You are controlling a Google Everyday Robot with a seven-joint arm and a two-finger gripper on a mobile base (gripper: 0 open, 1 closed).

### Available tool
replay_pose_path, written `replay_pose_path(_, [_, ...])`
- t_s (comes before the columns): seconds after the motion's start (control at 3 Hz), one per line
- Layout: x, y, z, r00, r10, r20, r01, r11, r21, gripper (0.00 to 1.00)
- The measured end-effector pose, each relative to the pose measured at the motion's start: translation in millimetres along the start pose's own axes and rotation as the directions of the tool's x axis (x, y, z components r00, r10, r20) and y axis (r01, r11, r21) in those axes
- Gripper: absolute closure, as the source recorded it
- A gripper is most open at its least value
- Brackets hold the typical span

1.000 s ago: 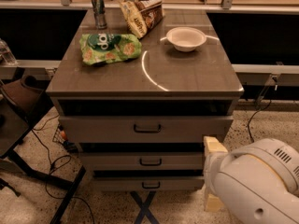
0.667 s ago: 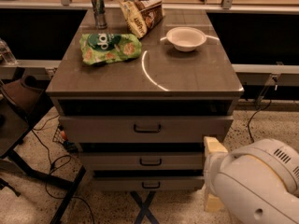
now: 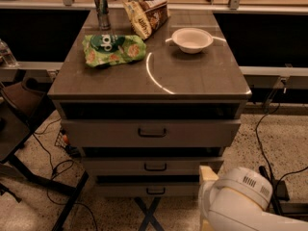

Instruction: Open bottom drawer

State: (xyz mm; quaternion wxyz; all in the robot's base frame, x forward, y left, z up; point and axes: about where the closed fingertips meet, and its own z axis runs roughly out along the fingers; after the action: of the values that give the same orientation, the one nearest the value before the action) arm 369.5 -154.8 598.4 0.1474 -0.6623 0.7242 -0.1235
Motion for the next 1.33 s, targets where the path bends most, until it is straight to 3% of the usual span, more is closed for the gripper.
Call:
replay_pose_path(0.33, [-1, 42, 54, 1.000, 0.005, 0.027, -0.003, 0.9967, -0.082, 0.00])
replay_pose_path(0.67, [-8, 73, 110, 0.992, 0.099, 0.072, -0.089, 0.9869, -0.134, 0.00])
replay_pose_path(1.0, [-8, 73, 111, 0.992, 0.099, 0.072, -0.089, 0.9869, -0.134, 0.00])
replay_pose_path(1.33, [-9, 70, 139, 0.992, 0.112, 0.050, -0.104, 0.9834, -0.149, 0.00])
